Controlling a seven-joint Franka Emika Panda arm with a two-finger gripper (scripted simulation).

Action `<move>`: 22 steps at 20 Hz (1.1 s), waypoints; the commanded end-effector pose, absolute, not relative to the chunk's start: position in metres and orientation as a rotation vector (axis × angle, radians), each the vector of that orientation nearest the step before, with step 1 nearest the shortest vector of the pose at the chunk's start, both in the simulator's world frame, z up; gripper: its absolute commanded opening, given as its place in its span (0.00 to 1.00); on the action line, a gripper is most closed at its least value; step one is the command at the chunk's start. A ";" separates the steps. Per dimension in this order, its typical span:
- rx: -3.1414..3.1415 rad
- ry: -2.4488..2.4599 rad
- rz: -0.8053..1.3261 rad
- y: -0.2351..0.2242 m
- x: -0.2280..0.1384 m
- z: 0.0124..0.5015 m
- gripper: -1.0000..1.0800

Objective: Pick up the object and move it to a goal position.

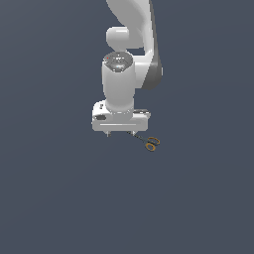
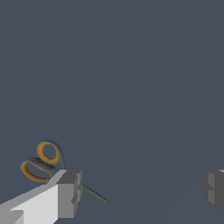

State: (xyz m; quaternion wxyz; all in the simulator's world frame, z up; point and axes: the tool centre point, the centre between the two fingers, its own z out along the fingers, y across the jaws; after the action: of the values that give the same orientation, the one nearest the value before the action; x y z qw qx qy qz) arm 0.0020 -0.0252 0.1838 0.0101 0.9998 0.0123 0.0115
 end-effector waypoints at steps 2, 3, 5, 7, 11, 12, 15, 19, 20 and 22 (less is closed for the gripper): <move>3.121 0.038 0.036 -0.026 0.002 0.184 0.96; 3.120 0.039 0.033 -0.027 0.002 0.183 0.96; 3.118 0.040 0.024 -0.032 0.000 0.181 0.96; 3.115 0.042 0.009 -0.041 -0.002 0.178 0.96; 3.112 0.041 -0.007 -0.051 -0.005 0.174 0.96; 3.112 0.041 -0.007 -0.051 -0.005 0.174 0.96; 3.112 0.046 -0.005 -0.049 -0.005 0.174 0.96; 3.111 0.093 -0.006 -0.044 -0.007 0.168 0.96; 3.110 0.114 -0.007 -0.041 -0.008 0.166 0.96; 3.107 0.165 -0.007 -0.035 -0.011 0.160 0.96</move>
State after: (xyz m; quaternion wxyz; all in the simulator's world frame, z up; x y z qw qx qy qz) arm -0.0088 -0.0399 0.1645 0.0150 0.9990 0.0416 -0.0019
